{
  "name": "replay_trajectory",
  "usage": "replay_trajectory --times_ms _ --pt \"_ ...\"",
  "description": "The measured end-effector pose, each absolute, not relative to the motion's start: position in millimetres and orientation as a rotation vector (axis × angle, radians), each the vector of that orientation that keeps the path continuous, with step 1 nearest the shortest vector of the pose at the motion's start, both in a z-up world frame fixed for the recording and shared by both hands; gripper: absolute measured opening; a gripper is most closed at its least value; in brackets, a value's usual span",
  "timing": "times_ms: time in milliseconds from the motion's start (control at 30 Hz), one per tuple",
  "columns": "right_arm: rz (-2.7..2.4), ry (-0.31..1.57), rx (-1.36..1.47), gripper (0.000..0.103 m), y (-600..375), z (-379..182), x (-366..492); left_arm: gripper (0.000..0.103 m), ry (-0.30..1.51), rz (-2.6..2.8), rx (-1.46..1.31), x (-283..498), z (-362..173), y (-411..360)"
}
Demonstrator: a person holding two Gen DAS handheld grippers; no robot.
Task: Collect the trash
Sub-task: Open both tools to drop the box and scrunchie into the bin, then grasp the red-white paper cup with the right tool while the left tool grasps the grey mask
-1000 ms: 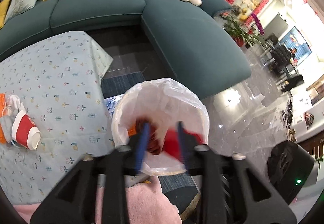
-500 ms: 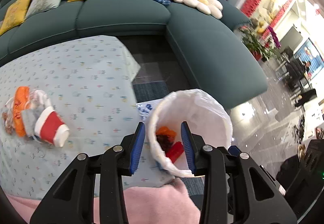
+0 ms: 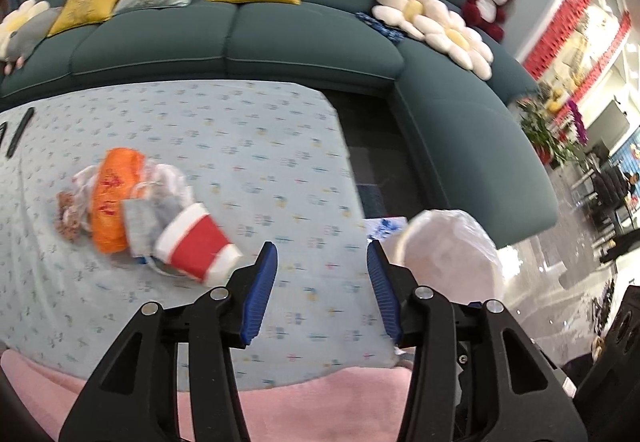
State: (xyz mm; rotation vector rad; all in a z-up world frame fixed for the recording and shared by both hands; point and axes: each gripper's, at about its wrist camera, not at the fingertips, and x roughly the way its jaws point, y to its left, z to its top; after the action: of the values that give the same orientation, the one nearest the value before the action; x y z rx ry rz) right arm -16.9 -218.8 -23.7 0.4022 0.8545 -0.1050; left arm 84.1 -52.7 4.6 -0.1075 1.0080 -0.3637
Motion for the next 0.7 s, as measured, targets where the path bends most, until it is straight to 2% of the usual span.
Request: replay_trajectory --times_ms 100,167,700 --pt "-0.079 0.871 0.381 0.040 -198 -26 -10 0.047 1.005 -0.327 -0.111 86 1 -31" --pt "-0.060 0.884 0.367 0.040 -185 -29 -6 0.052 1.006 -0.300 -0.123 88 -3 -15" --pt "0.013 0.994 0.309 0.039 -107 -65 34 0.053 1.069 -0.101 -0.204 113 -48 103"
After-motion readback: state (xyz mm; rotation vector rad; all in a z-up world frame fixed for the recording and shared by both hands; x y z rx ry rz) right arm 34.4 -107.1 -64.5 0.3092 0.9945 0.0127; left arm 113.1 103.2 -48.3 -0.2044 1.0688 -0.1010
